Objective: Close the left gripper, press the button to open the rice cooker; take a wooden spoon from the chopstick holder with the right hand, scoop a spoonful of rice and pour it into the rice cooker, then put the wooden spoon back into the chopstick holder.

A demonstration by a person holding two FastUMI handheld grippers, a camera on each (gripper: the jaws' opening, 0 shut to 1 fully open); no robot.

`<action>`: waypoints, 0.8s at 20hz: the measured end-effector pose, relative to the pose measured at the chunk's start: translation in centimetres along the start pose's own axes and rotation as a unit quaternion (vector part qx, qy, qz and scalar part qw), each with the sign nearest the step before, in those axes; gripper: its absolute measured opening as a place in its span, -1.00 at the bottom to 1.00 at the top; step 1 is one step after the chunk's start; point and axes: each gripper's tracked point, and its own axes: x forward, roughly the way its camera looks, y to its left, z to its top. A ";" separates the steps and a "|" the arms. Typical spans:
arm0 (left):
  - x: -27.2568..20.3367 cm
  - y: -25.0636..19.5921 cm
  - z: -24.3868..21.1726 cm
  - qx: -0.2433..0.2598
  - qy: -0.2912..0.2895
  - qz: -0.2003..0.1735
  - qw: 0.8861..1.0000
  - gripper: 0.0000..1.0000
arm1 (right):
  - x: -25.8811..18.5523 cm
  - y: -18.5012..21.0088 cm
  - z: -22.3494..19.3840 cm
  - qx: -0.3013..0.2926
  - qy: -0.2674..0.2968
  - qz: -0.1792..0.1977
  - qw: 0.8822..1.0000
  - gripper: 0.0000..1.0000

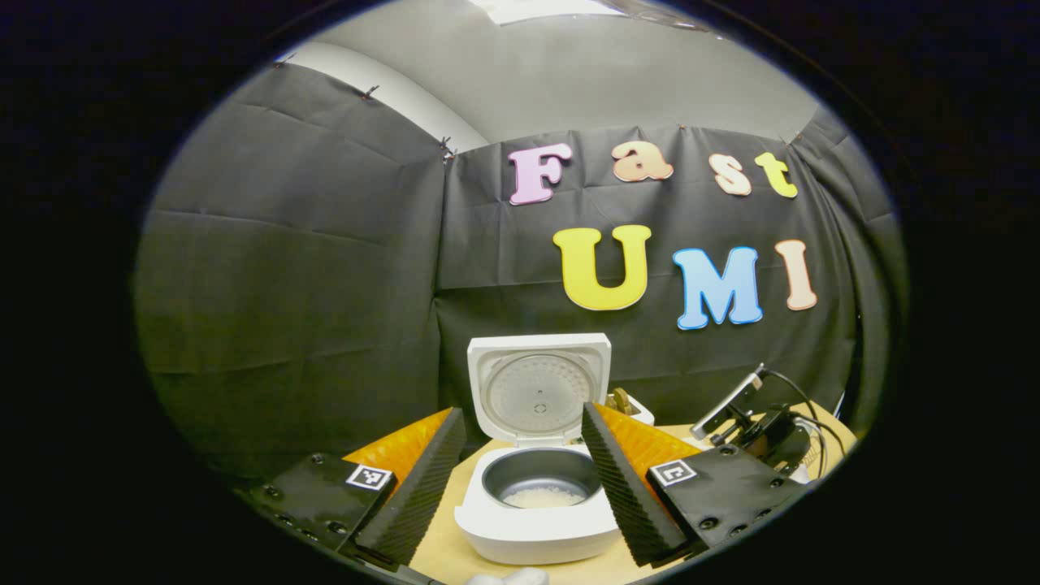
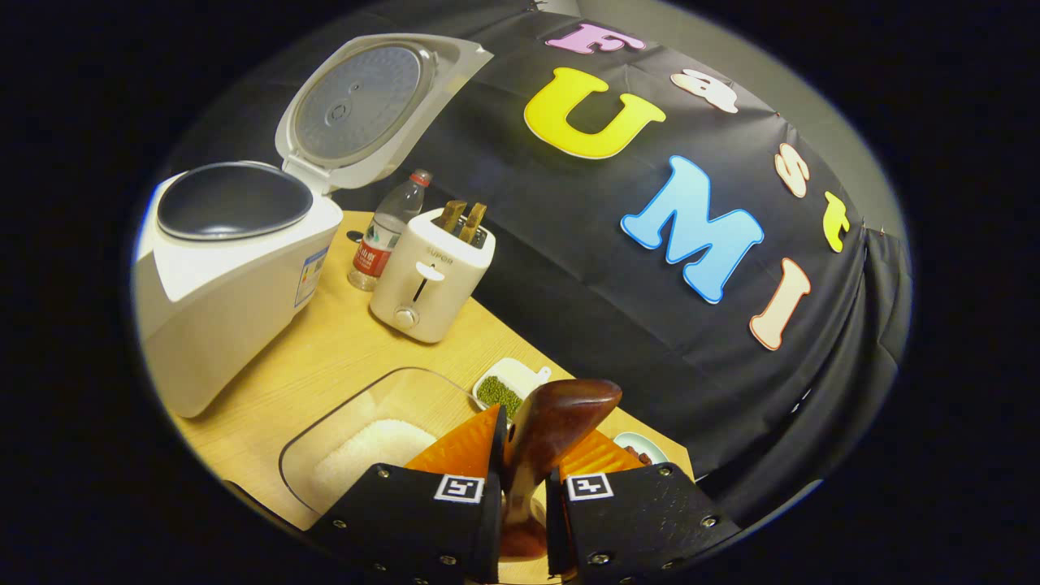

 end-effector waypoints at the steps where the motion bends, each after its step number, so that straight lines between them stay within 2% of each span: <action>1: -0.1 0.0 0.0 0.001 0.000 0.000 1.000 0.97 | 0.1 0.5 -0.4 0.005 0.004 0.004 1.000 -0.54; 4: -0.1 0.3 0.0 0.004 -0.002 0.003 1.000 0.97 | -0.2 1.0 -0.6 0.019 0.005 0.012 1.000 -0.54; 9: -0.4 0.7 0.0 0.010 0.000 0.006 1.000 0.98 | -0.2 1.9 -0.9 0.099 0.019 0.038 0.994 -0.55; 16: -0.3 2.0 0.2 0.014 0.001 0.014 1.000 0.99 | 0.1 2.7 -0.7 0.253 0.041 0.063 0.964 -0.54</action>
